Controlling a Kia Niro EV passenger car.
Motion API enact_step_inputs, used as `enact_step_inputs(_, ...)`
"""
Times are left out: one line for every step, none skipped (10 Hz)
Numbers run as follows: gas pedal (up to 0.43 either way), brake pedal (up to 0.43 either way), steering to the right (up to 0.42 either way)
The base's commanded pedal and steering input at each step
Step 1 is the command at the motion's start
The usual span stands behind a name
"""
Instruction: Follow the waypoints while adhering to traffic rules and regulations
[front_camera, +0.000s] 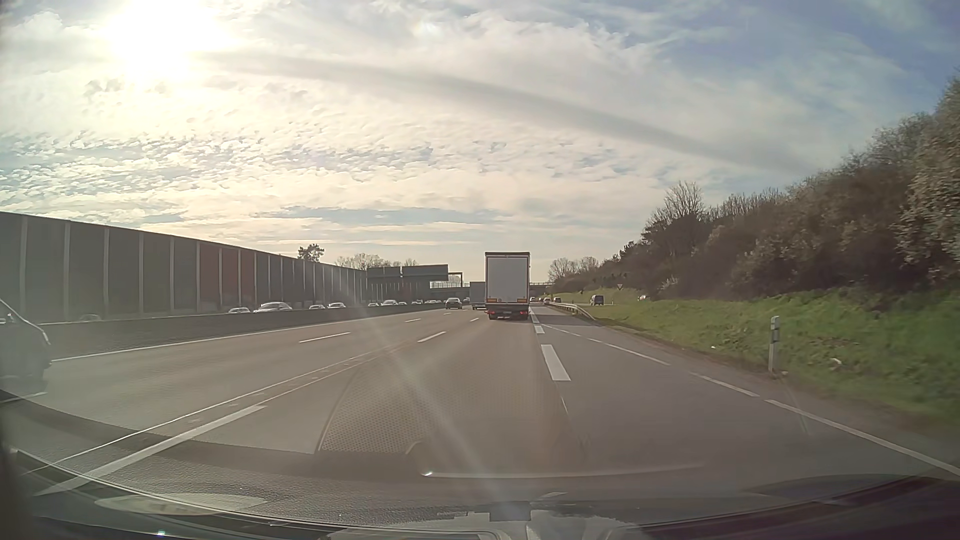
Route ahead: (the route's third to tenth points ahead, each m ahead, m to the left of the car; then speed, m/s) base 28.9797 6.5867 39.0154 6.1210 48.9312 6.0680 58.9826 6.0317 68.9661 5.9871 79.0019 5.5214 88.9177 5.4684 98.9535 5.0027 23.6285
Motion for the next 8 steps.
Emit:
enact_step_inputs(0.28,0.0,-0.001)
enact_step_inputs(0.28,0.0,-0.001)
enact_step_inputs(0.268,0.0,-0.001)
enact_step_inputs(0.268,0.0,-0.001)
enact_step_inputs(0.268,0.0,-0.001)
enact_step_inputs(0.248,0.0,-0.001)
enact_step_inputs(0.248,0.0,-0.001)
enact_step_inputs(0.248,0.0,0.0)
